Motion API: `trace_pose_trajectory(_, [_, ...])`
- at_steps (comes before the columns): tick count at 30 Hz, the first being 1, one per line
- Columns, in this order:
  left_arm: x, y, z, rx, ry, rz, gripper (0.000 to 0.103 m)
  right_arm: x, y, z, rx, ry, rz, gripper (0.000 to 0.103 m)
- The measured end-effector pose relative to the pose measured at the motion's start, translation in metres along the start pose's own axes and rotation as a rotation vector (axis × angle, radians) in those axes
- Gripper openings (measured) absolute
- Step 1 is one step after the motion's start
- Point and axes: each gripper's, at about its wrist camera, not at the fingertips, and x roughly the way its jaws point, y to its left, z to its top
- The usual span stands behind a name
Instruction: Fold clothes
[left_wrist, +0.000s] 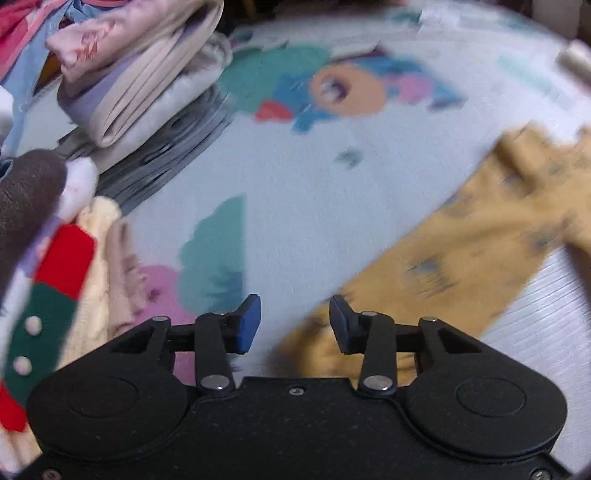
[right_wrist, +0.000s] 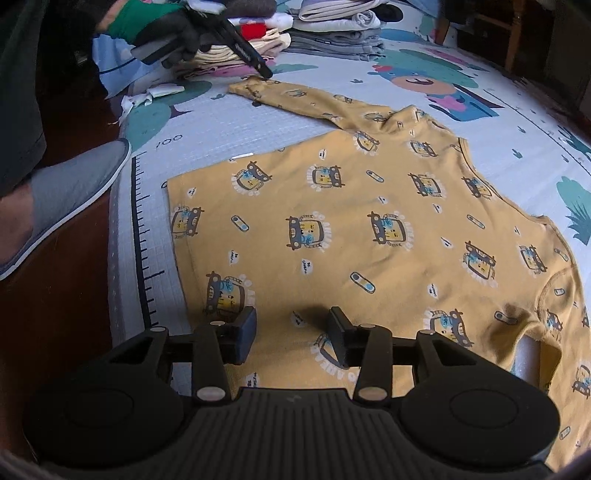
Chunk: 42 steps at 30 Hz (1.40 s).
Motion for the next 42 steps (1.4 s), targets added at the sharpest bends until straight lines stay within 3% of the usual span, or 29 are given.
trace_pose_trajectory(2, [-0.008,-0.015,-0.004,0.021,0.000,-0.049,0.039,-0.001,0.001,-0.001,0.009,-0.003,-0.008,0.044])
trace_pose_trajectory(4, [0.001,-0.028,-0.015,0.040,0.094,-0.081,0.039,-0.002,0.002,-0.002,0.010,-0.005,-0.011,0.045])
trace_pose_trajectory(7, [0.010,-0.019,-0.011,-0.089,0.188,-0.089,0.040,-0.003,0.003,-0.001,0.003,0.006,-0.008,0.045])
trace_pose_trajectory(12, [0.017,-0.032,0.002,0.012,0.307,-0.110,0.039,-0.003,0.004,-0.002,0.013,0.001,-0.011,0.045])
trace_pose_trajectory(13, [0.016,-0.033,0.005,0.011,0.300,-0.110,0.039,-0.003,0.003,-0.003,0.016,-0.001,-0.010,0.045])
trace_pose_trajectory(15, [0.008,-0.041,0.013,0.035,0.194,-0.105,0.039,-0.003,0.003,-0.003,0.017,-0.004,-0.010,0.046])
trace_pose_trajectory(18, [-0.004,-0.069,0.033,0.061,-0.011,-0.218,0.039,-0.003,0.002,-0.004,0.018,-0.007,-0.007,0.046])
trace_pose_trajectory(20, [0.003,-0.089,0.043,0.066,-0.088,-0.335,0.039,-0.003,0.002,-0.004,0.018,-0.006,-0.007,0.046])
trace_pose_trajectory(22, [0.017,-0.107,0.048,0.081,-0.122,-0.390,0.039,-0.003,0.003,-0.003,0.018,-0.003,-0.008,0.046])
trace_pose_trajectory(24, [0.039,-0.121,0.044,0.127,-0.048,-0.370,0.039,-0.003,0.003,-0.002,0.016,0.001,-0.011,0.046])
trace_pose_trajectory(28, [0.048,-0.122,0.057,0.103,0.047,-0.370,0.040,-0.002,0.003,-0.003,0.022,-0.003,-0.009,0.046])
trace_pose_trajectory(31, [0.037,-0.122,0.065,0.134,-0.087,-0.383,0.040,-0.002,0.002,-0.004,0.026,-0.009,-0.003,0.048])
trace_pose_trajectory(33, [0.042,-0.128,0.071,0.169,-0.131,-0.383,0.040,-0.002,0.002,-0.002,0.022,-0.002,-0.003,0.048])
trace_pose_trajectory(35, [0.058,-0.134,0.070,0.204,-0.105,-0.355,0.040,-0.002,0.002,0.000,0.033,0.006,-0.006,0.049])
trace_pose_trajectory(36, [0.065,-0.135,0.068,0.217,-0.084,-0.326,0.046,-0.001,0.003,0.000,0.038,0.006,-0.005,0.051])
trace_pose_trajectory(37, [0.066,-0.128,0.066,0.170,-0.084,-0.304,0.051,-0.001,0.003,0.000,0.042,0.007,-0.005,0.053])
trace_pose_trajectory(39, [0.064,-0.125,0.067,0.058,-0.017,-0.230,0.051,0.000,0.006,0.000,0.042,0.006,-0.004,0.058])
trace_pose_trajectory(42, [0.055,-0.129,0.051,0.047,-0.003,-0.219,0.051,0.001,0.007,-0.002,0.036,-0.002,0.004,0.064])
